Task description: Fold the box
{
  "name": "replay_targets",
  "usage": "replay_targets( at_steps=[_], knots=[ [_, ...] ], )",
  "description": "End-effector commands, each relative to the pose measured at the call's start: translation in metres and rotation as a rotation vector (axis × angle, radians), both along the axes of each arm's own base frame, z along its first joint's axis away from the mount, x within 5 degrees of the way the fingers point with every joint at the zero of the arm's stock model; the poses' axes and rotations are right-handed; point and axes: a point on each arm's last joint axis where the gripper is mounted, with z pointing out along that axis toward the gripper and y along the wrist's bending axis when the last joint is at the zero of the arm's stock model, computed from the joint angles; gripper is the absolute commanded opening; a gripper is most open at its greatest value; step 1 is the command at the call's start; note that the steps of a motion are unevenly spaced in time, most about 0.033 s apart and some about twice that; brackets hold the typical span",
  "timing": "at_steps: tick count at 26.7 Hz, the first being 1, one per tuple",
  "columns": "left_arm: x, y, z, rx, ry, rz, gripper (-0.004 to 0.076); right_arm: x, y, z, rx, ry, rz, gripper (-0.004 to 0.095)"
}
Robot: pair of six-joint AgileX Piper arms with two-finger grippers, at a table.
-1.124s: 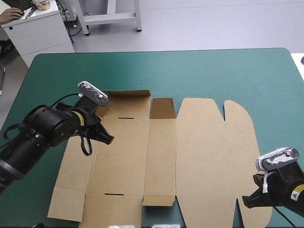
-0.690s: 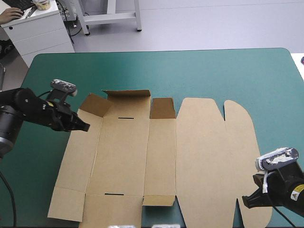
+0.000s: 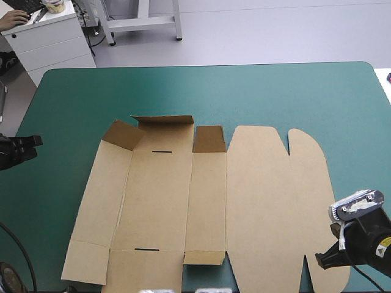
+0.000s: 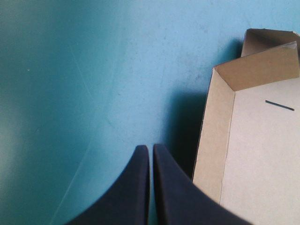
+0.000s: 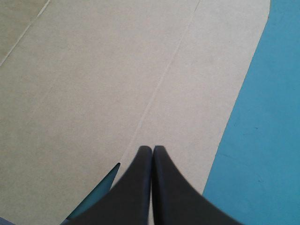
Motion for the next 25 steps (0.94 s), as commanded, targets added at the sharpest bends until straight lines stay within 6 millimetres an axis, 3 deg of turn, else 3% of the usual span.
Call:
replay_targets(
  at_steps=[1, 7, 10, 17, 25],
  knots=[
    [-0.002, -0.005, 0.014, -0.021, -0.041, -0.004, 0.0043, 0.003, 0.000, 0.008, 0.008, -0.056, -0.001, -0.0020],
    [-0.003, -0.010, -0.006, -0.057, 0.051, -0.059, 0.0412, 0.004, 0.000, 0.009, 0.012, -0.073, -0.003, -0.0020],
    [-0.005, -0.014, -0.025, -0.090, 0.120, -0.061, 0.0568, 0.005, 0.001, 0.010, 0.013, -0.080, -0.004, -0.0020],
    [-0.023, -0.033, -0.092, -0.191, 0.306, -0.137, 0.0600, 0.005, 0.001, 0.010, 0.012, -0.081, -0.002, -0.0020],
    [-0.031, -0.054, -0.118, -0.318, 0.279, -0.238, 0.0600, 0.004, 0.001, 0.010, 0.006, -0.081, 0.009, -0.0020]
  ],
)
